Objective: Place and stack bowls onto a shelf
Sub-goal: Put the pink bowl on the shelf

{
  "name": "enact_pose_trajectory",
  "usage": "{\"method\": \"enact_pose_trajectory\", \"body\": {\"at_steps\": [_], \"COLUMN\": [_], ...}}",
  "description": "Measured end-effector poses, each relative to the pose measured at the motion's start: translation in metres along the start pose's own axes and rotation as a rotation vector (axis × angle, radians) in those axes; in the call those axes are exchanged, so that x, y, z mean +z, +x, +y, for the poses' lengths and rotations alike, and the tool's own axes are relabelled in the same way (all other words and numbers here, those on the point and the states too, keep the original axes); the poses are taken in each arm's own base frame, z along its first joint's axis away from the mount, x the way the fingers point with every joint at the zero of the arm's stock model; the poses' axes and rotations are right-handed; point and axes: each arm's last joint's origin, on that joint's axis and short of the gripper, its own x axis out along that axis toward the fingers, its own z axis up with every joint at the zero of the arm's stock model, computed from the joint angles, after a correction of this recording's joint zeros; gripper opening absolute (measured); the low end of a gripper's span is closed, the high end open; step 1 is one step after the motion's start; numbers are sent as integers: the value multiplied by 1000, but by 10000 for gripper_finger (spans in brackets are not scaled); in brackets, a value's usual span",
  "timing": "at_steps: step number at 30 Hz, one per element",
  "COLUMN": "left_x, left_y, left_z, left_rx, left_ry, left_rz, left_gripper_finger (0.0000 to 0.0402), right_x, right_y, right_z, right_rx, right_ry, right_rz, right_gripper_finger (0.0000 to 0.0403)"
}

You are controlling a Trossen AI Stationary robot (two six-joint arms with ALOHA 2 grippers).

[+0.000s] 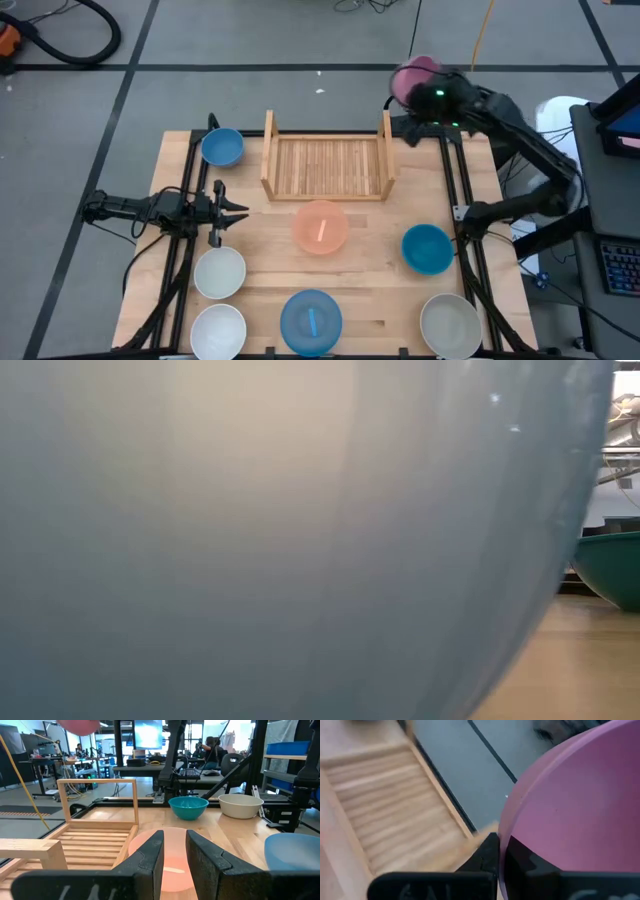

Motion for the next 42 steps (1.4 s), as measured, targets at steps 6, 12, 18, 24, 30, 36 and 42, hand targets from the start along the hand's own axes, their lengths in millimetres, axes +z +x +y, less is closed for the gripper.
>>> {"method": "enact_pose_trajectory", "body": {"at_steps": [6,12,18,24,30,36,42], "left_x": [0,0,0,0,0,0,0], "left_y": [0,0,0,0,0,0,0], "left_z": [0,0,0,0,0,0,0], "left_rx": [0,0,0,0,0,0,0], "left_ry": [0,-1,-4,-5,-5,-5,-5], "left_rz": [0,0,0,1,1,0,1], "left_gripper_finger": [88,88,88,88,88,88,88], "right_x": [35,46,39,28,14,1,-9], "right_y": [34,71,103,130,155,178,200], "right_z": [34,73,97,111,121,127,132], "right_rx": [160,242,329,417,445,465,473], "right_ry": [-121,-226,-276,-299,-345,-363,-368], "right_rz": [-88,-31,93,220,357,480,546], "right_gripper_finger": [0,0,0,0,0,0,0]}}
